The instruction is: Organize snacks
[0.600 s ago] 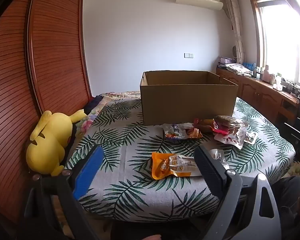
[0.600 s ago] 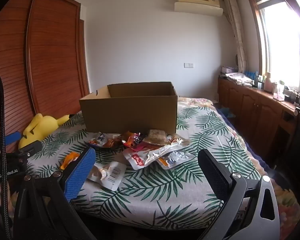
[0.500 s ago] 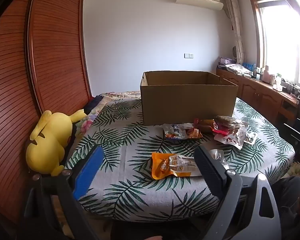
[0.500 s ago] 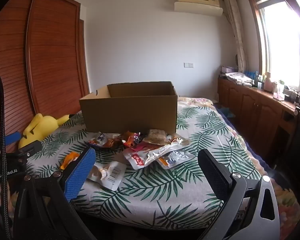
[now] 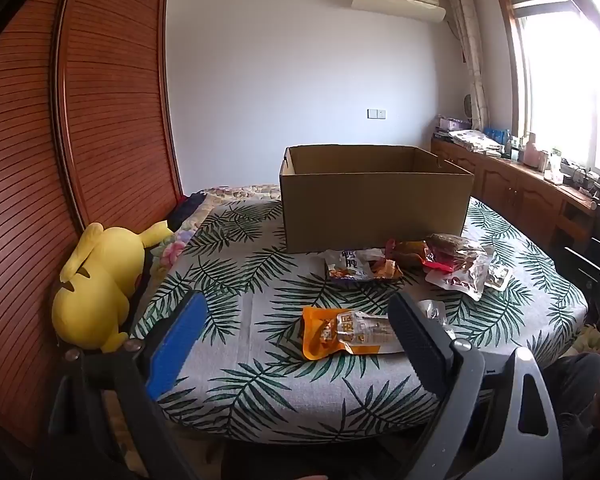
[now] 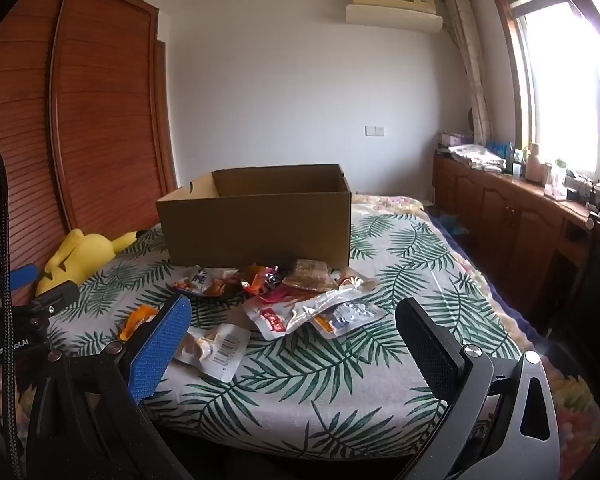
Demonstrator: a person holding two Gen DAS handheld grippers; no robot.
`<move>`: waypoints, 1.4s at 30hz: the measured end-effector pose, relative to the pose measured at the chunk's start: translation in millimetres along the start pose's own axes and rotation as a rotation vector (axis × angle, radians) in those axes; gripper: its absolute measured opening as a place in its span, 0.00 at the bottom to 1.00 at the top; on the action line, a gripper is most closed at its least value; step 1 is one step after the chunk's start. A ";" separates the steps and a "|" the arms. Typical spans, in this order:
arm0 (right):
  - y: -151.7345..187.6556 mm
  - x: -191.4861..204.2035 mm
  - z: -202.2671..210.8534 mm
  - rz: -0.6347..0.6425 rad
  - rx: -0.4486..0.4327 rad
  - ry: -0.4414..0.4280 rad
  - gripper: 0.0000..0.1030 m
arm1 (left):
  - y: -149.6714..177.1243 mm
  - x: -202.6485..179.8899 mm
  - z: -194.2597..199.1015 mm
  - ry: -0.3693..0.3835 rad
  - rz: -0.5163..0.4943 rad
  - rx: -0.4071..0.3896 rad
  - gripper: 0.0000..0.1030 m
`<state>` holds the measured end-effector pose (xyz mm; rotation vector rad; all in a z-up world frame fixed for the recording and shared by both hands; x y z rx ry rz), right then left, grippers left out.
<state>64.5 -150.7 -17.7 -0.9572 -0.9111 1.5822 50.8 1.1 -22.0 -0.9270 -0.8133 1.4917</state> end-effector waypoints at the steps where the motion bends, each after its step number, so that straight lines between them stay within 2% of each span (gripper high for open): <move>1: 0.0 0.2 0.1 0.000 0.000 0.000 1.00 | -0.2 0.1 -0.1 0.001 0.000 0.001 0.90; 42: -0.5 -1.8 2.5 -0.005 -0.006 0.008 1.00 | -4.5 -3.7 4.0 0.009 -0.002 -0.006 0.90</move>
Point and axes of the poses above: each gripper's, at about its wrist camera, not at the fingertips, and z roughly against the way its jaws point, x to its left, y to its underside, the point moved 6 cm from there along -z, roughly the way its jaws point, and after that the axes turned 9 degrees about z, right-handed, at the moved point
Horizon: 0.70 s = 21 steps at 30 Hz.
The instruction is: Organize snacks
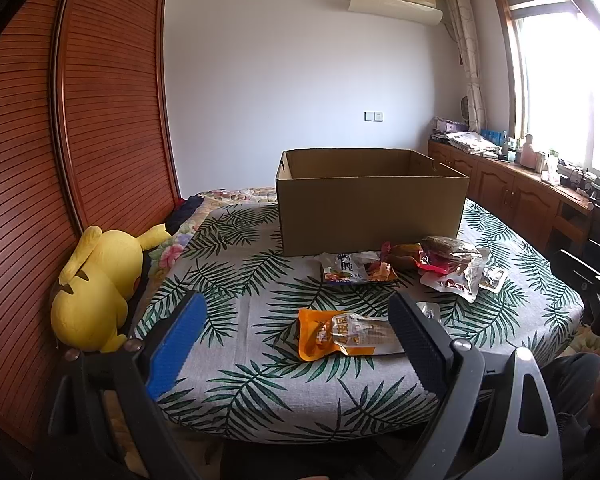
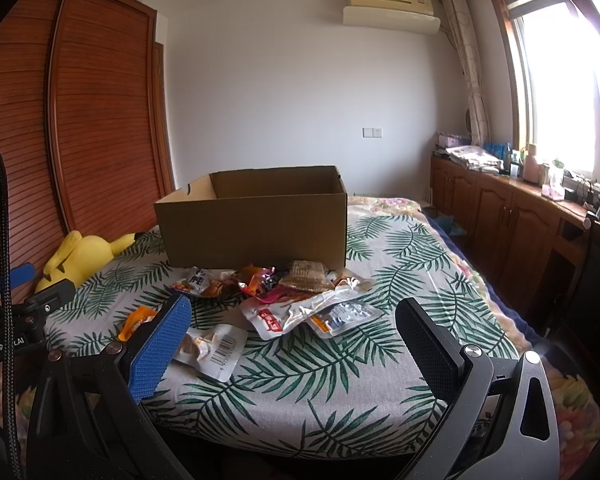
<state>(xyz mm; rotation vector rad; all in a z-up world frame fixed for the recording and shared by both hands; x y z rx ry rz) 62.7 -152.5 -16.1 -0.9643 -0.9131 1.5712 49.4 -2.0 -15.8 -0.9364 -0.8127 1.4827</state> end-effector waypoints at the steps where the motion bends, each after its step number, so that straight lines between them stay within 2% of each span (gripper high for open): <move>1: 0.1 0.0 0.1 0.000 -0.001 0.001 1.00 | 0.2 0.1 0.2 0.000 0.000 0.000 0.90; 14: 0.3 0.1 -0.3 0.001 0.000 0.000 1.00 | 1.0 -2.0 1.0 0.006 -0.002 0.003 0.90; 21: 2.2 -0.9 -4.0 0.012 0.009 -0.004 1.00 | 11.7 0.3 -13.7 -0.001 -0.001 0.046 0.90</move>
Point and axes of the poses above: each gripper's, at about its wrist camera, not at the fingertips, and z roughly against the way its jaws point, x to its left, y to its underside, the point moved 6 cm from there along -z, roughly the way its jaws point, and after that the axes turned 9 degrees about z, right-handed, at the moved point
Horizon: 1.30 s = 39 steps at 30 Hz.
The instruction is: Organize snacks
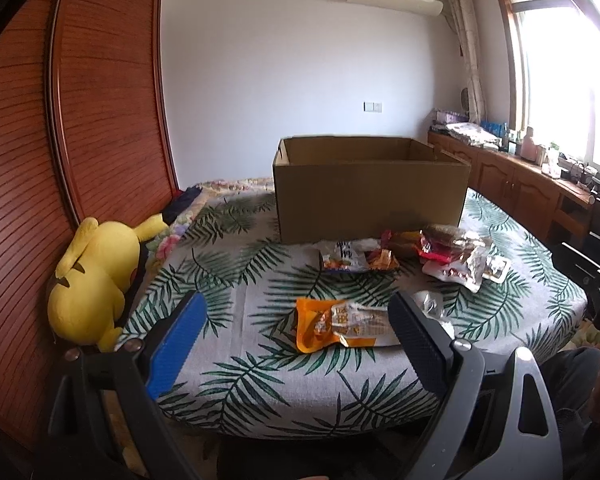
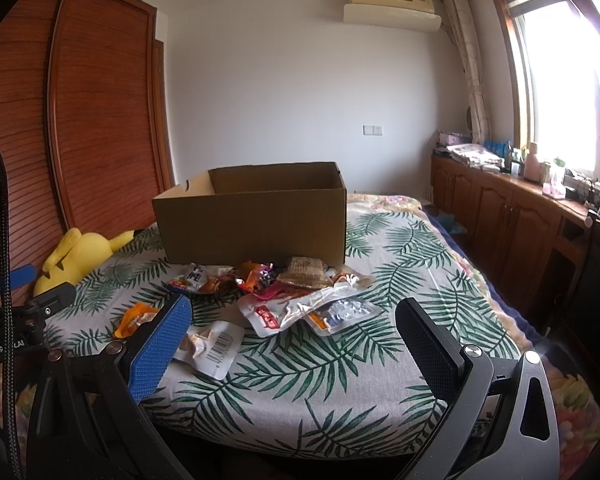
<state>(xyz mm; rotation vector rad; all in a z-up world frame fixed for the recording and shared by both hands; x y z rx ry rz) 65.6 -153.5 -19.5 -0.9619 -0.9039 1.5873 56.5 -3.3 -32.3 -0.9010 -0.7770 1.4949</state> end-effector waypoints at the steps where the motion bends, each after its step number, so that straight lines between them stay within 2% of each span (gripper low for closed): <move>1: 0.5 0.8 -1.6 0.011 0.001 0.003 1.00 | 2.0 0.4 -4.6 0.000 0.000 0.012 0.90; 11: 12.3 -0.3 -30.1 0.048 0.033 -0.011 1.00 | 18.7 -0.8 -41.9 -0.015 -0.010 0.080 0.90; 17: 20.6 -3.9 -46.6 0.053 0.056 -0.018 1.00 | 16.6 -2.5 -63.4 -0.023 -0.009 0.096 0.90; 28: 30.4 -20.1 -60.2 0.040 0.088 -0.019 1.00 | 15.9 -20.8 -99.8 0.003 -0.011 0.171 0.90; 35: 40.4 -35.9 -64.6 0.018 0.121 -0.023 1.00 | 16.9 -25.2 -100.2 0.035 -0.095 0.195 0.90; 39: 42.2 -39.1 -66.8 0.005 0.129 -0.023 1.00 | 21.0 -20.3 -101.5 0.071 -0.141 0.244 0.90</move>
Point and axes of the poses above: each gripper's, at about its wrist camera, not at the fingertips, and z roughly against the way its jaws point, x to its left, y to its underside, the point moved 6 cm from there along -z, roughly the way its jaws point, and after that the axes turned 9 degrees about z, right-handed, at the moved point
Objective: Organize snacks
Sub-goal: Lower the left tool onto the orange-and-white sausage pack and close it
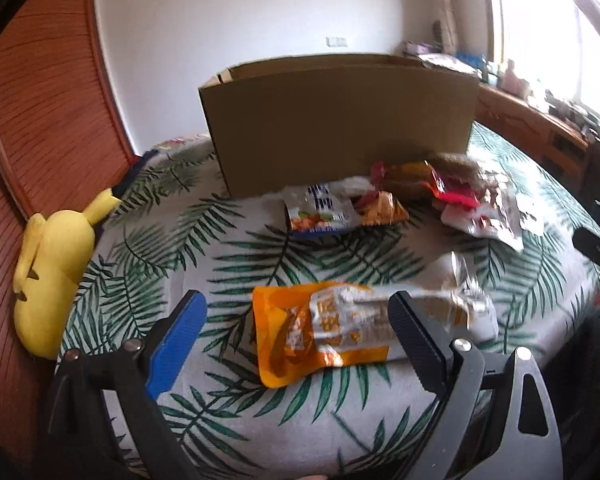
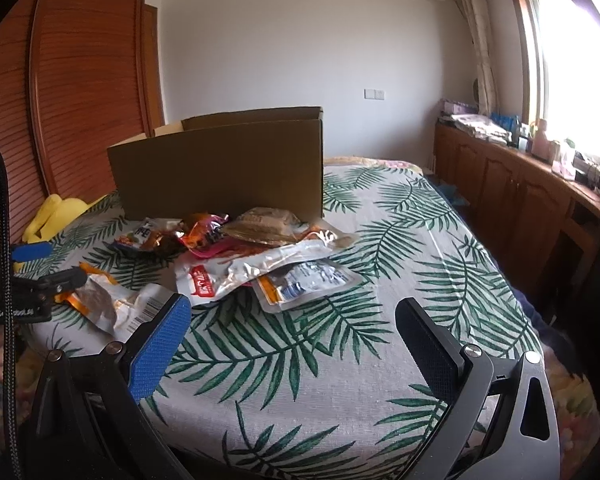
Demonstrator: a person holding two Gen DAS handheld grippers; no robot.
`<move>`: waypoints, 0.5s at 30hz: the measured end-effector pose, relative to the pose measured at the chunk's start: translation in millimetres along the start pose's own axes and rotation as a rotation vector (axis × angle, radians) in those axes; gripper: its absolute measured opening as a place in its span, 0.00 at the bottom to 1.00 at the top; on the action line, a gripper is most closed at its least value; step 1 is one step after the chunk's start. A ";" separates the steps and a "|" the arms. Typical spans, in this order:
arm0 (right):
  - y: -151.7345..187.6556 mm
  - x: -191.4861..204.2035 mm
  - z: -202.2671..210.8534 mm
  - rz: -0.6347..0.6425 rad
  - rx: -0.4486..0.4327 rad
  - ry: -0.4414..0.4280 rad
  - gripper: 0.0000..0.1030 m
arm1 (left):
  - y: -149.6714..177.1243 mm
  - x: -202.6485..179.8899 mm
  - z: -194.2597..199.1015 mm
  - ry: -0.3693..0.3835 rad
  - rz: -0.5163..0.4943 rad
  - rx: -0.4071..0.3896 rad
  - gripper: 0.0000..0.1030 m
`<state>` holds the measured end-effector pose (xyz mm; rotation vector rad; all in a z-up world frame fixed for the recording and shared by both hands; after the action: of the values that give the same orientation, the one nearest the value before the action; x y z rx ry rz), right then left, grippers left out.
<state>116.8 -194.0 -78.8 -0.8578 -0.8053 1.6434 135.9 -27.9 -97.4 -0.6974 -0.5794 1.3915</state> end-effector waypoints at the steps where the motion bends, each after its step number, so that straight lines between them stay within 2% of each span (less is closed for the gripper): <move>1: 0.0 0.3 -0.2 -0.001 -0.001 -0.001 1.00 | 2.0 1.7 -0.4 0.013 -0.007 0.017 0.90; 9: -1.4 7.3 -0.5 0.014 -0.006 -0.008 1.00 | 22.6 -13.3 3.6 0.050 -0.116 0.082 0.90; 15: -4.6 8.4 1.1 0.015 -0.010 -0.008 1.00 | 30.3 -25.6 -3.3 0.023 -0.188 0.101 0.90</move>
<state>116.6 -184.9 -75.4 -0.8667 -0.8150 1.6583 115.3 -52.4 -121.0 -0.5627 -0.5385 1.2273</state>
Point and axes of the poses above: each gripper's, at about its wrist camera, not at the fingertips, and z roughly against the way its jaws point, x to its left, y to its underside, the point moved 6 cm from there along -z, roughly the way its jaws point, and after that the axes turned 9 degrees about z, right-handed, at the moved point
